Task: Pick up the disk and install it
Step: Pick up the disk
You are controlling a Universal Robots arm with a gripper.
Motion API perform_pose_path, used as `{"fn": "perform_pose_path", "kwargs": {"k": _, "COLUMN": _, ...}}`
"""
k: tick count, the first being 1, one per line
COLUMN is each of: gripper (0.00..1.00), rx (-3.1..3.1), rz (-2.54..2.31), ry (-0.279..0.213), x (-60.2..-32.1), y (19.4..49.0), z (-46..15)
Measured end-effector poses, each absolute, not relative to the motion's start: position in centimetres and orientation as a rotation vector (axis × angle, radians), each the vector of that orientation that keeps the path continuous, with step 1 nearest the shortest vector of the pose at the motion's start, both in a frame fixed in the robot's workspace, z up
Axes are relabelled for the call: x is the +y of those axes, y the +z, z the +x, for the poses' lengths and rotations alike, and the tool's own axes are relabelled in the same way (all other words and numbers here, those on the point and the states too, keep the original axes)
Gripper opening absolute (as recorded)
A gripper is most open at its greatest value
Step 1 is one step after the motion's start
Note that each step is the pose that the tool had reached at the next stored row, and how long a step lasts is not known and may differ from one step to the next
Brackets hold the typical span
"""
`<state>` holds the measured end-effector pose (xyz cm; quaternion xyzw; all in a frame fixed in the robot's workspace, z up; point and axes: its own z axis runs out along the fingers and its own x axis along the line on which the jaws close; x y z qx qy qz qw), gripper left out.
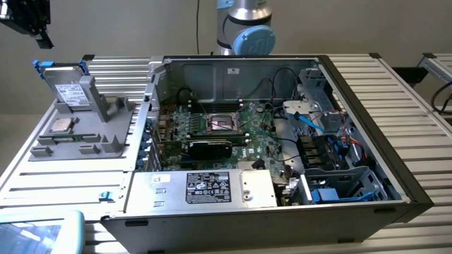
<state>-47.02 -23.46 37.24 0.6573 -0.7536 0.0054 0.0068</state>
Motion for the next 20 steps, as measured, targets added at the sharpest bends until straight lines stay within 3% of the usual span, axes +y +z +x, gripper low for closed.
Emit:
{"fn": "perform_pose_path", "kwargs": {"k": 4, "gripper": 0.12, "rx": -2.357, "rz": 2.056, "ry": 0.017, "x": -23.46, "y": 37.24, "z": -47.02}}
{"fn": "perform_pose_path", "kwargs": {"k": 7, "gripper": 0.31, "rx": -2.357, "rz": 2.056, "ry": 0.017, "x": -23.46, "y": 37.24, "z": -47.02}}
{"fn": "perform_pose_path", "kwargs": {"k": 8, "gripper": 0.31, "rx": -2.357, "rz": 2.056, "ry": 0.017, "x": -23.46, "y": 37.24, "z": -47.02}}
{"fn": "perform_pose_path", "kwargs": {"k": 10, "gripper": 0.42, "rx": -2.357, "rz": 2.056, "ry": 0.017, "x": -23.46, "y": 37.24, "z": -47.02}}
{"fn": "perform_pose_path", "kwargs": {"k": 13, "gripper": 0.48, "rx": -2.357, "rz": 2.056, "ry": 0.016, "x": -23.46, "y": 37.22, "z": -47.02}}
{"fn": "perform_pose_path", "kwargs": {"k": 14, "gripper": 0.55, "rx": -2.357, "rz": 2.056, "ry": 0.016, "x": -23.46, "y": 37.18, "z": -47.03}}
{"fn": "perform_pose_path", "kwargs": {"k": 20, "gripper": 0.55, "rx": -2.357, "rz": 2.056, "ry": 0.017, "x": -23.46, "y": 36.89, "z": -47.92}}
